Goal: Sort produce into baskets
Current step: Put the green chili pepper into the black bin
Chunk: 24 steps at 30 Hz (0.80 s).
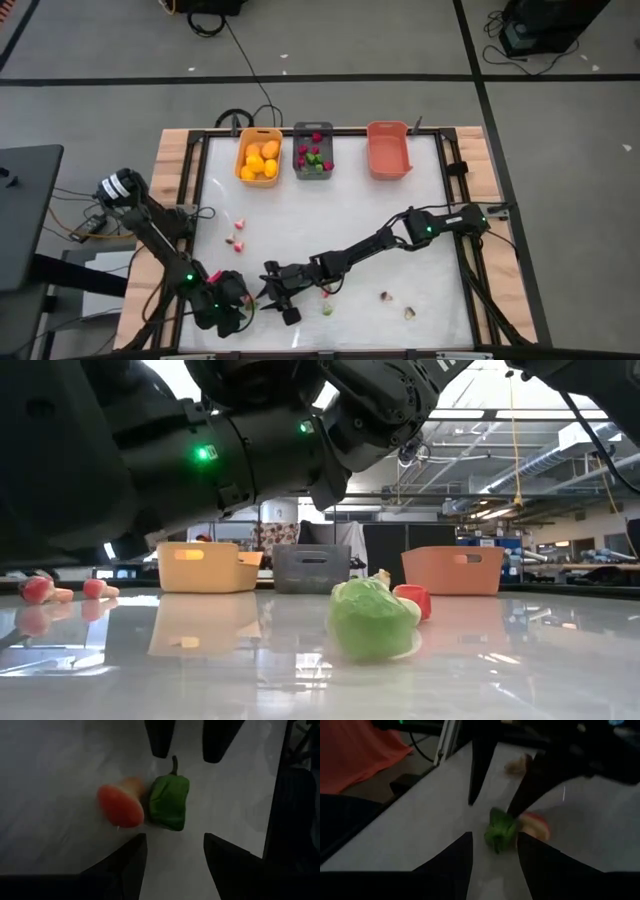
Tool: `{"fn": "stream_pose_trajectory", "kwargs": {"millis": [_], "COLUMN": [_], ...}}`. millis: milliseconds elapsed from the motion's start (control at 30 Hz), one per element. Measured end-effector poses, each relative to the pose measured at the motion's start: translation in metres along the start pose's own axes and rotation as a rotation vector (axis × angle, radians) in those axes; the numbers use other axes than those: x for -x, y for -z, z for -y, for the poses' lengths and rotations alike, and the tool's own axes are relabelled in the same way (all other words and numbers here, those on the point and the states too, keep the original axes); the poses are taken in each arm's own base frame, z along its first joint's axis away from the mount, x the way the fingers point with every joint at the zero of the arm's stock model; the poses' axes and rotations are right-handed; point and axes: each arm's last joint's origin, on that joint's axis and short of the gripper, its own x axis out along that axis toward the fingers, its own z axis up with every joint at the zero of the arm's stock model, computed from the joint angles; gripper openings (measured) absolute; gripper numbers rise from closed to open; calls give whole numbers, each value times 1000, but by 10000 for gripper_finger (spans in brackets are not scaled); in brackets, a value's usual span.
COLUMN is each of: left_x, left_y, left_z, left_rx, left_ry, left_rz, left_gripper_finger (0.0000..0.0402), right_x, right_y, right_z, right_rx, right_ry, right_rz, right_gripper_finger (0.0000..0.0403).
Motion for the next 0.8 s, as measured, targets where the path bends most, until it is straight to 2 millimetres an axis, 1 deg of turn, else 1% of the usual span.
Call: {"fn": "stream_pose_trajectory", "kwargs": {"millis": [100, 267, 467, 667, 800], "left_x": [0, -2, -4, -4, -4], "left_y": [0, -7, -13, -14, -15], "left_z": [-1, -3, -3, 1, 5], "left_rx": [-3, 12, 9, 11, 1], "left_ry": [-15, -45, -37, 0, 41], "left_rz": [25, 130, 216, 238, 223], "left_gripper_finger": [207, 207, 207, 207, 207], "right_x": [0, 0, 0, 0, 0], "right_y": [1, 3, 5, 5, 5], "right_z": [0, -1, -1, -1, 0], "right_rx": [-5, -10, -16, -34, -30], "right_ry": [2, 10, 37, 38, 53], "right_rz": [-9, -27, -51, -50, -47], "right_gripper_finger": [167, 167, 167, 166, 165]}}
